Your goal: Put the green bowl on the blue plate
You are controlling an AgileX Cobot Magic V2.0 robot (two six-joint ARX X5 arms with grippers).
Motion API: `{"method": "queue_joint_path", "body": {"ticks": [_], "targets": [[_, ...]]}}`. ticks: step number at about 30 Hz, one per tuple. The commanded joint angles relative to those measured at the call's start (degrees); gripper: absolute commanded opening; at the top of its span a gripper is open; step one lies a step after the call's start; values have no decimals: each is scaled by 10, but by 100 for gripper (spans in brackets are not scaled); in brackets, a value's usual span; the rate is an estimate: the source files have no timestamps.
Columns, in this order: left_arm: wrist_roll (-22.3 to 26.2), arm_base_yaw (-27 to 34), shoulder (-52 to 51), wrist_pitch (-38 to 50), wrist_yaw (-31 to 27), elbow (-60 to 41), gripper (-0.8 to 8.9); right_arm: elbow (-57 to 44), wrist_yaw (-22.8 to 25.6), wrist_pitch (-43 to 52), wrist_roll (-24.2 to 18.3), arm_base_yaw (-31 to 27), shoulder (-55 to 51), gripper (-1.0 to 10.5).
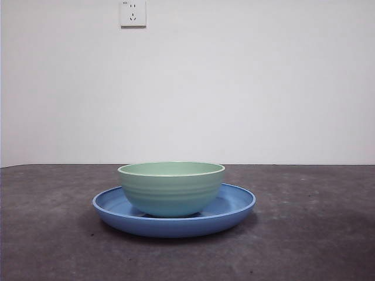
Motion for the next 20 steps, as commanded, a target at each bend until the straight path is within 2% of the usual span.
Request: {"method": "queue_joint_path", "body": {"ticks": [1, 15, 20], "targets": [[-3, 0, -1, -4, -3, -12, 19, -15, 3, 10, 6, 7, -2, 23], [-3, 0, -1, -4, -3, -12, 19, -17, 18, 10, 7, 33, -2, 23], [-3, 0, -1, -4, -3, -12, 19, -17, 38, 9, 26, 25, -2, 23]]}}
